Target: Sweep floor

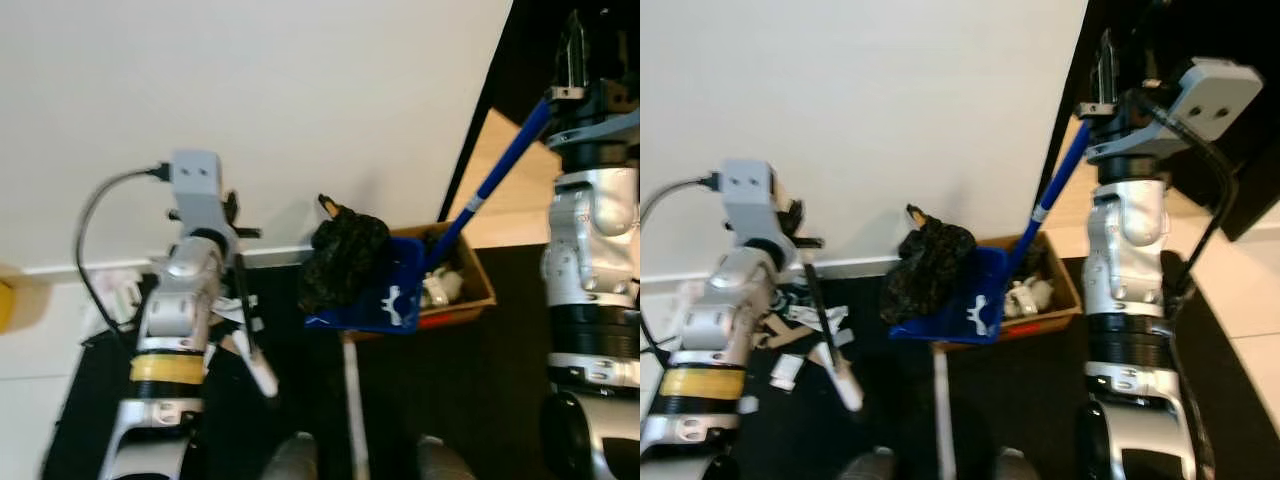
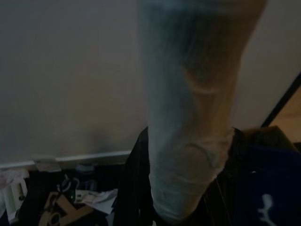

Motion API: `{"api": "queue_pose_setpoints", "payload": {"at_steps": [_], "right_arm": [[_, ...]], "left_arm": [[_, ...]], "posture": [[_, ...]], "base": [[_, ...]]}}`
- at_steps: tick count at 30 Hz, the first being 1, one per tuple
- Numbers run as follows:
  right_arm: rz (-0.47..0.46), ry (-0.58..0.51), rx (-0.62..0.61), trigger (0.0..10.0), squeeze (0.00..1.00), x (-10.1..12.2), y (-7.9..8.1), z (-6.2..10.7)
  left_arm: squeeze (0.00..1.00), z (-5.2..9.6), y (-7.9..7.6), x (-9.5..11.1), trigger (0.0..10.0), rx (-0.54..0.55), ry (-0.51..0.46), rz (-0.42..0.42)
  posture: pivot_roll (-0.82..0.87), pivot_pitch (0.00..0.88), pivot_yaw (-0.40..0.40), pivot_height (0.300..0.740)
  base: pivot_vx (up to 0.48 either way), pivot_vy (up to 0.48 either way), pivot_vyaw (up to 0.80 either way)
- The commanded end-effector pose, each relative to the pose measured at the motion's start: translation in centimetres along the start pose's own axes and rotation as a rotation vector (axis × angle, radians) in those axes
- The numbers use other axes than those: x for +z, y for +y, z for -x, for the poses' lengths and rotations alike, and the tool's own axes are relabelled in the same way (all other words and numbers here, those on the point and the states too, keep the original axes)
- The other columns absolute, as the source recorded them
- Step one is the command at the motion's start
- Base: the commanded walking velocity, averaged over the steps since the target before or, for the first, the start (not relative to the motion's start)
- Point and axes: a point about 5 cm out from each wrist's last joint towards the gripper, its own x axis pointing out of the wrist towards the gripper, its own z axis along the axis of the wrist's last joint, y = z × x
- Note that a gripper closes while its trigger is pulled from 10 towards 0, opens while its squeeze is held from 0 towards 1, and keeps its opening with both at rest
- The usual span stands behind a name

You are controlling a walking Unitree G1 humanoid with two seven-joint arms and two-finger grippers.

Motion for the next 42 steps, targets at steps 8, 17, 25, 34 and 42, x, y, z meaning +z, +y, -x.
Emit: {"api": "queue_pose_setpoints", "payload": {"at_steps": [8,17,25,34,42], "right_arm": [[-0.022,-0.048,0.009,10.0,0.0,0.8,0.6,-0.3],[-0.021,-0.044,0.008,10.0,0.0,0.7,0.6,-0.2],[0.003,-0.046,0.032,10.0,0.0,0.5,0.7,-0.4],[0.371,-0.121,0.256,10.0,0.0,0.8,4.2,-1.1],[0.571,-0.171,0.433,10.0,0.0,-0.4,6.5,-0.1]], "left_arm": [[0.0,0.0,0.6,0.4,10.0,0.023,-0.025,-0.008],[0.0,0.1,0.5,0.4,10.0,0.021,-0.03,-0.002],[0.0,0.2,0.5,0.2,10.0,0.017,-0.029,0.004],[0.0,0.2,0.5,0.0,10.0,0.014,-0.025,0.004],[0.0,0.3,0.5,-0.2,10.0,0.014,-0.025,0.006]], "posture": [[0.18,0.135,0.057,0.74],[0.18,0.14,0.058,0.74],[0.18,0.142,0.058,0.74],[0.19,0.141,0.056,0.74],[0.19,0.141,0.054,0.74]], "base": [[0.35,-0.263,0.0],[0.0,0.0,0.0],[0.0,0.0,0.0],[0.0,0.0,0.0],[0.0,0.0,0.0]]}}
